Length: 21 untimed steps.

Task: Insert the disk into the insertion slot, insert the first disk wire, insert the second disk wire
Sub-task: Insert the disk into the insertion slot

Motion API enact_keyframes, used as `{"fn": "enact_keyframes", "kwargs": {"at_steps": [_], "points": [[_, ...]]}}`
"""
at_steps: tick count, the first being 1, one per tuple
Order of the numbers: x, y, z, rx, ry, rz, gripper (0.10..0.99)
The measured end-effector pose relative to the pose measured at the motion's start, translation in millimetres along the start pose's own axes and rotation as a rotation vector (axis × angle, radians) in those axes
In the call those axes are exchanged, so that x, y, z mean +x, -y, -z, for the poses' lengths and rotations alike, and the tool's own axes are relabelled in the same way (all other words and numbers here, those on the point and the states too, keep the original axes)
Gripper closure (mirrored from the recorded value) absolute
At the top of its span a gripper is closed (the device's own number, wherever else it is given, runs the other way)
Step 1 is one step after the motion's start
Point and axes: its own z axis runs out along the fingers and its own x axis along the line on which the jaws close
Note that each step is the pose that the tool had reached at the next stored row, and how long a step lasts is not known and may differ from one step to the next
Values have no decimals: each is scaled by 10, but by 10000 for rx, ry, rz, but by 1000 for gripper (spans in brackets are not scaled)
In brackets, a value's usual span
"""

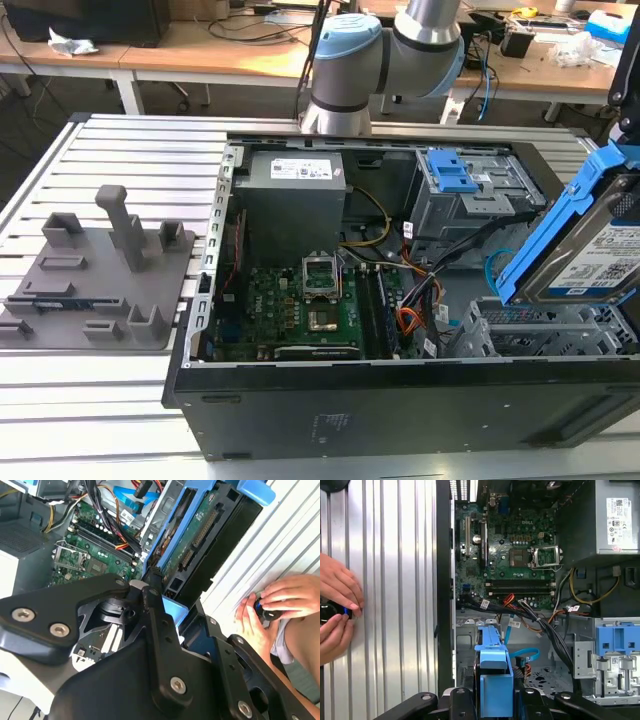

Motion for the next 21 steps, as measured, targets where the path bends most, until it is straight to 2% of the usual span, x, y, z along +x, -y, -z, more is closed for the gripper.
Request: {"fn": "enact_keyframes", "kwargs": {"at_steps": [3, 5, 9, 12, 16, 21], "points": [[3, -3, -4, 26, 7, -2, 722], [3, -2, -13, 231, 10, 8, 722], [4, -2, -30, 232, 12, 8, 722], [3, -2, -44, 168, 17, 5, 722], [4, -2, -48, 151, 19, 4, 722], [-47, -1, -71, 151, 20, 6, 722]]}}
